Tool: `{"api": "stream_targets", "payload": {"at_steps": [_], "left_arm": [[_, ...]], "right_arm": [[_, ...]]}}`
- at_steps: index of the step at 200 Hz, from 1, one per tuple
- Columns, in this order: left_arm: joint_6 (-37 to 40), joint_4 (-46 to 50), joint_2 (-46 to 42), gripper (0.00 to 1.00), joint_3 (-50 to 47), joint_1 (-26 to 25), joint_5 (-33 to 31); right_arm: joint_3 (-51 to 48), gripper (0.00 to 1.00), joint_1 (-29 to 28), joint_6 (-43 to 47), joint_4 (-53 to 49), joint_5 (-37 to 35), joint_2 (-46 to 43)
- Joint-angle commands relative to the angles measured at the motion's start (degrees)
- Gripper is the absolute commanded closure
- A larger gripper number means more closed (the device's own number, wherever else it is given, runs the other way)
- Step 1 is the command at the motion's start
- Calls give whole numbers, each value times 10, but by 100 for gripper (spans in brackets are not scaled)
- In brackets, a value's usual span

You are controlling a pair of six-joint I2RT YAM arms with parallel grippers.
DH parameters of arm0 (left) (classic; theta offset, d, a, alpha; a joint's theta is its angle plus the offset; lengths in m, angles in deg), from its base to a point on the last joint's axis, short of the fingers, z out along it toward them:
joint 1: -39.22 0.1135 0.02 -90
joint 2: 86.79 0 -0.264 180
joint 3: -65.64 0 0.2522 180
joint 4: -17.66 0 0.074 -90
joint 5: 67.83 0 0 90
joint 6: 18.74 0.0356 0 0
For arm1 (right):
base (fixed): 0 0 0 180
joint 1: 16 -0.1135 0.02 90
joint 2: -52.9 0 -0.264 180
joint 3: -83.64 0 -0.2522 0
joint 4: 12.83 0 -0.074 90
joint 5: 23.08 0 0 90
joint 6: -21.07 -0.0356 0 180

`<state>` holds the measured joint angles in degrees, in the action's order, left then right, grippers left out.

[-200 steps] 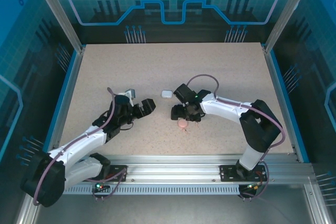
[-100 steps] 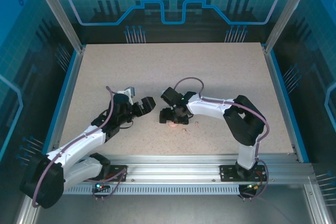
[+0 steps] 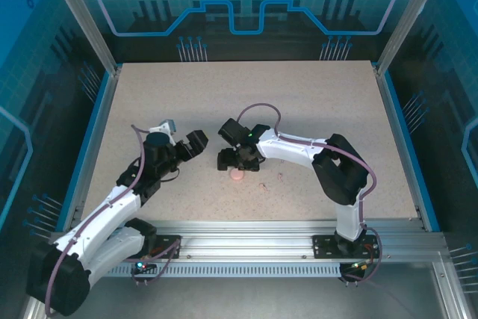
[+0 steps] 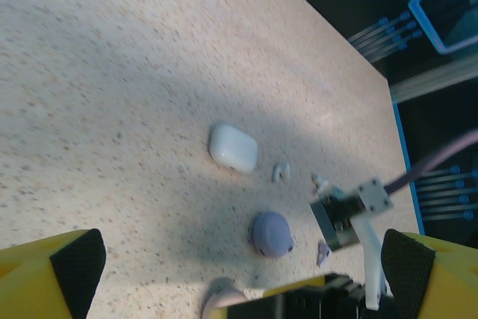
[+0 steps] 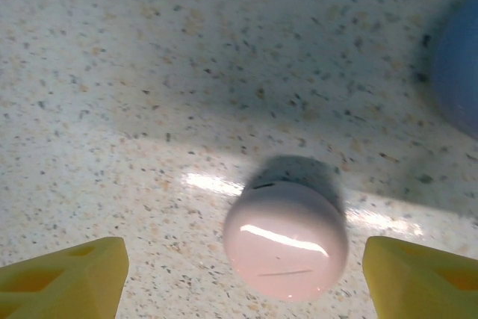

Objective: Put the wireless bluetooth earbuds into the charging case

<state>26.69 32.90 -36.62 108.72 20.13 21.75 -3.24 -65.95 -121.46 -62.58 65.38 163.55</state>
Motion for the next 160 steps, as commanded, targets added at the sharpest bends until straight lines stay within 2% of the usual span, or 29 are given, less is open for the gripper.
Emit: {"api": "stream_targets", "payload": {"at_steps": [1, 106, 139, 160], "left_arm": [[-11, 34, -8, 1, 24, 28, 13], [-32, 8, -13, 1, 26, 47, 34], [-39, -3, -9, 1, 32, 48, 35], [-39, -4, -8, 1, 36, 52, 35]], "right_arm": [[-2, 17, -9, -22, -23, -11, 4], [137, 19, -18, 32, -7, 54, 120], [186, 19, -26, 59, -24, 35, 132], [197, 18, -32, 21, -79, -29, 110]]}}
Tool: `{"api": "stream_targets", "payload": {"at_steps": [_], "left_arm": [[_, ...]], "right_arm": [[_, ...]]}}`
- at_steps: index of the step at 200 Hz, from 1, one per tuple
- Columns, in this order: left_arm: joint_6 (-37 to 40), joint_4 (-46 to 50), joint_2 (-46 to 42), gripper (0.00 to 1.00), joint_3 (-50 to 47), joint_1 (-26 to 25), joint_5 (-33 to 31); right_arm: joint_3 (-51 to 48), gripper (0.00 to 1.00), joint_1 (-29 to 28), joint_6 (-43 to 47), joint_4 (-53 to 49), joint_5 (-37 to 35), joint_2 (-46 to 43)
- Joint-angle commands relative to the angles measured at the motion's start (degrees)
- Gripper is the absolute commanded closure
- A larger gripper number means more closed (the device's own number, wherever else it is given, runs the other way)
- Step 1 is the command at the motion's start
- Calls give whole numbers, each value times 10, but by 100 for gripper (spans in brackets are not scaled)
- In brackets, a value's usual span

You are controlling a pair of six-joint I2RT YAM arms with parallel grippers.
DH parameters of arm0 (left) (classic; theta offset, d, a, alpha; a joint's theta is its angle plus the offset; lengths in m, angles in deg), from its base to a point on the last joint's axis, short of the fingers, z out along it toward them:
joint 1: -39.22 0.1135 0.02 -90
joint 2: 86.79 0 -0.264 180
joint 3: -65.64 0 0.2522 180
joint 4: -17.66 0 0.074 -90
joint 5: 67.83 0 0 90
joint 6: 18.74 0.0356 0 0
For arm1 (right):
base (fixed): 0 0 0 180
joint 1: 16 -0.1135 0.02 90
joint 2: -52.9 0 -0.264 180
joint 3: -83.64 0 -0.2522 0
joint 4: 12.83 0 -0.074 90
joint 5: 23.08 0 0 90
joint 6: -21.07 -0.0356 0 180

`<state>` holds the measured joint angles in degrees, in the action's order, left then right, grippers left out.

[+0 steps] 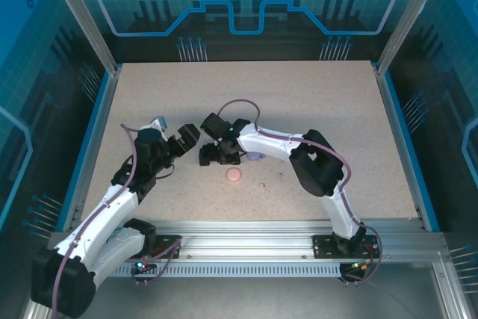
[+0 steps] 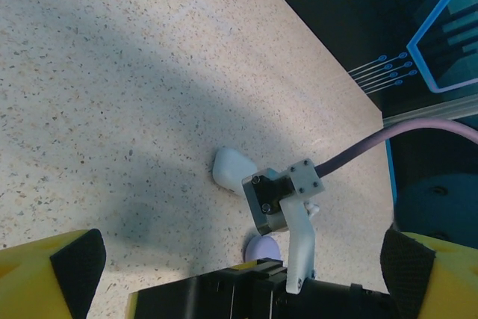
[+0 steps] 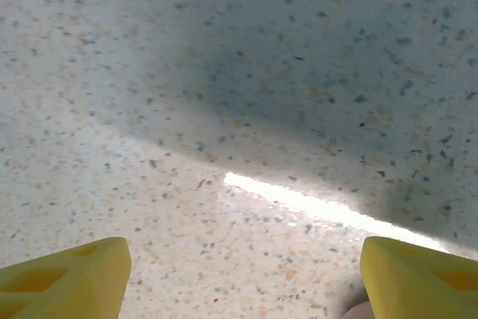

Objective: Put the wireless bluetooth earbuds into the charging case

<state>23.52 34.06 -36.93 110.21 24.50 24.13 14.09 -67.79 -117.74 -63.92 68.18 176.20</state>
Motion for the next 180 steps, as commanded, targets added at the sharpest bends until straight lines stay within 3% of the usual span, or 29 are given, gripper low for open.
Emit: {"api": "stream_targets", "payload": {"at_steps": [1, 24, 95, 180], "left_arm": [[-8, -15, -5, 1, 21, 8, 11], [-11, -17, -8, 1, 23, 17, 10], [-3, -16, 4, 1, 39, 23, 21], [3, -13, 6, 1, 41, 24, 29]], "right_arm": [[24, 18, -14, -20, -70, -62, -19], [1, 17, -15, -96, -131, -102, -55], [-155, 13, -43, -290, -49, -43, -131], [-90, 14, -36, -292, -54, -31, -56]]}}
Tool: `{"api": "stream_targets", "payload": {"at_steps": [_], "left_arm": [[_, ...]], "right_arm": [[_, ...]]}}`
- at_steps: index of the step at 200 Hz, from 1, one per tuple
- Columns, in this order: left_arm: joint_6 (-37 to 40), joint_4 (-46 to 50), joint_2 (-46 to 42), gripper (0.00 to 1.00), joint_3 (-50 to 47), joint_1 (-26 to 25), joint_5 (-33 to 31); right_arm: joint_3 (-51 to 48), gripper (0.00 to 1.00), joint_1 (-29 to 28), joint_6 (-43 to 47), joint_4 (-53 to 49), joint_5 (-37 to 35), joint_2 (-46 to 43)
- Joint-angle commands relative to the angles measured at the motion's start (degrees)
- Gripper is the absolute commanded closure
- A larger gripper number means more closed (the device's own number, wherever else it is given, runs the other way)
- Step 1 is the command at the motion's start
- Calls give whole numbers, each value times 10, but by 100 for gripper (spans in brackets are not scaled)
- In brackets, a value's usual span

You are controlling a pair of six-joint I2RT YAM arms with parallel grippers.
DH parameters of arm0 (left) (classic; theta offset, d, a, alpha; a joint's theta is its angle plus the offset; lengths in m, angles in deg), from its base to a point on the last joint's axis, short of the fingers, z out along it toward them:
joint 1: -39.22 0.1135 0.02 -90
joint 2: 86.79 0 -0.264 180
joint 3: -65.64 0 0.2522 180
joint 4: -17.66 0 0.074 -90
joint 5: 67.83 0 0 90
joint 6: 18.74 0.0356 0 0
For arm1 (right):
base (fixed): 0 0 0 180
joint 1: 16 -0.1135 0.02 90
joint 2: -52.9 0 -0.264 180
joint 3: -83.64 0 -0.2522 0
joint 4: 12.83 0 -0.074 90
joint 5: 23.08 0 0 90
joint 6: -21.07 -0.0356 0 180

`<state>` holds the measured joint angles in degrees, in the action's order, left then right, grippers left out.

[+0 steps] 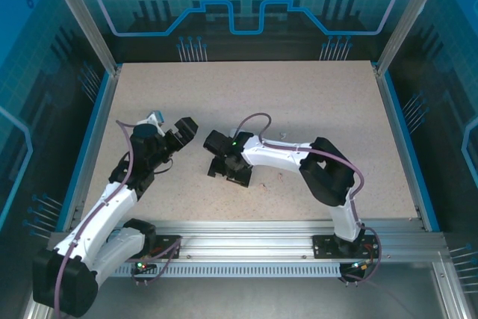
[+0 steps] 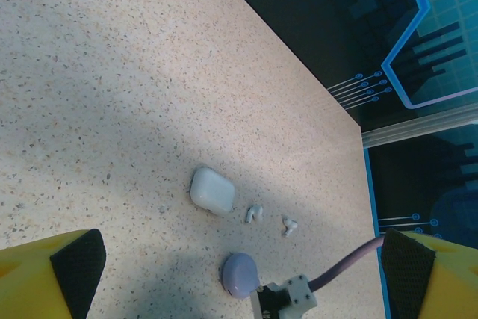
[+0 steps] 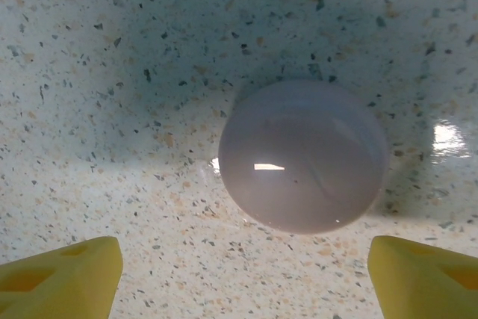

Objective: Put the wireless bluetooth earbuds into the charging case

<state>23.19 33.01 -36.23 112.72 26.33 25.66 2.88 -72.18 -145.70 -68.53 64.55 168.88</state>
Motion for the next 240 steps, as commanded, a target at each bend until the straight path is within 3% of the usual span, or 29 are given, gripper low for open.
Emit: {"api": "stream_targets", "payload": {"at_steps": [1, 93, 144, 181, 240], "left_arm": [[6, -4, -1, 1, 16, 6, 14], [-9, -24, -1, 1, -4, 5, 20], [-12, -24, 4, 1, -2, 6, 12], [-24, -21, 2, 1, -3, 6, -10], [-33, -20, 1, 1, -2, 7, -37]], "right_arm": [[23, 14, 7, -12, -8, 6, 17], [81, 14, 37, 6, -48, -13, 47], [190, 14, 30, 36, -182, -73, 94], [230, 13, 18, -18, -258, -96, 121], [271, 14, 16, -100, -270, -65, 156]]}}
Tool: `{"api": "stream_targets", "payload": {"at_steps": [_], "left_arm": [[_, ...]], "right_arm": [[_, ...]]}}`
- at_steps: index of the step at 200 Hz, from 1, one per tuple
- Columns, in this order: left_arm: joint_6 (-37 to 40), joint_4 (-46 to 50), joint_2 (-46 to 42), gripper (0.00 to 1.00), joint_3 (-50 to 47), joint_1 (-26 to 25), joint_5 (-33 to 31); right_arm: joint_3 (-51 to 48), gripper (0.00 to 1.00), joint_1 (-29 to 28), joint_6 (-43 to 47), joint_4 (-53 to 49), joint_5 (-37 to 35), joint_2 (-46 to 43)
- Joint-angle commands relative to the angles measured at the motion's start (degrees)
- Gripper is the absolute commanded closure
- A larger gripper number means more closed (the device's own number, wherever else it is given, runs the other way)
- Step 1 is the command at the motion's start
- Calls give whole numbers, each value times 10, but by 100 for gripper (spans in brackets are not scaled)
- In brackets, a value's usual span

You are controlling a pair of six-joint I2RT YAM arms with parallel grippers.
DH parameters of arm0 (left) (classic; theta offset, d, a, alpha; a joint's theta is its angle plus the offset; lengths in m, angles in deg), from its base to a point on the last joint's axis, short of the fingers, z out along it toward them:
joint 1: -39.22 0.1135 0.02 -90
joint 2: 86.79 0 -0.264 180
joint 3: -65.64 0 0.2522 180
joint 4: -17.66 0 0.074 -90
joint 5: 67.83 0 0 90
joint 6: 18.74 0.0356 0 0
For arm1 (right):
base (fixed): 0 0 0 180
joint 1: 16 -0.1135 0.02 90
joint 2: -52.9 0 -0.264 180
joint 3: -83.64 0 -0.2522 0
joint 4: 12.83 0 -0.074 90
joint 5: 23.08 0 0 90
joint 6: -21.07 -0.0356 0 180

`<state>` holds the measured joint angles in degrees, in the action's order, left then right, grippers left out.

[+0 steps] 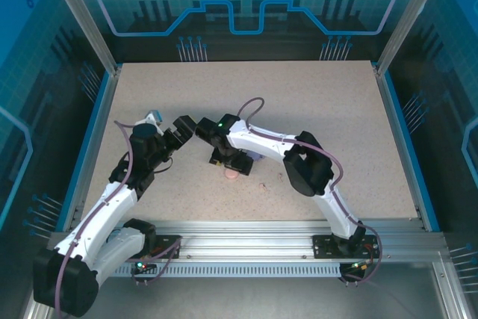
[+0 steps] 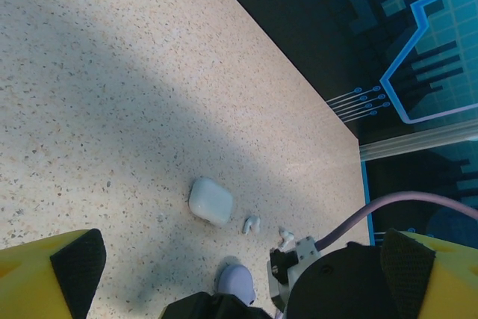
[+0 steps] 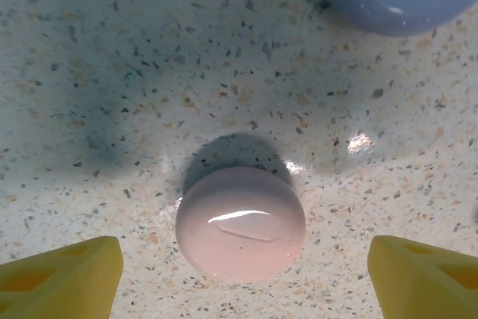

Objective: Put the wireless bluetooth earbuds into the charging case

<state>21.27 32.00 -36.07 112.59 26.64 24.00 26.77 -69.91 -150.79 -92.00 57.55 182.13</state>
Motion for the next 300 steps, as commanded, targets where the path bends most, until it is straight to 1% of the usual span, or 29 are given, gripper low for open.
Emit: {"api": "stream_targets", "payload": {"at_steps": [1, 23, 49, 103, 150, 275, 300], "left_arm": [[-13, -10, -1, 1, -1, 3, -20], [-17, -13, 0, 1, -1, 4, -21], [-18, -16, 1, 1, -1, 4, -21], [-13, -16, -2, 1, -4, 4, -19], [-13, -20, -1, 1, -4, 4, -18], [-19, -34, 15, 1, -4, 4, -5], [-19, -38, 17, 1, -5, 4, -1]], "right_arm": [[34, 14, -7, -50, -35, 5, 25], [43, 15, -6, -70, -34, 21, 37], [29, 16, -6, -90, -18, 39, 38], [0, 19, -3, -101, 8, 44, 37], [-45, 22, 4, -110, 39, 52, 29], [-90, 30, 16, -108, 60, 31, 0], [-97, 35, 16, -104, 62, 22, -9]]}}
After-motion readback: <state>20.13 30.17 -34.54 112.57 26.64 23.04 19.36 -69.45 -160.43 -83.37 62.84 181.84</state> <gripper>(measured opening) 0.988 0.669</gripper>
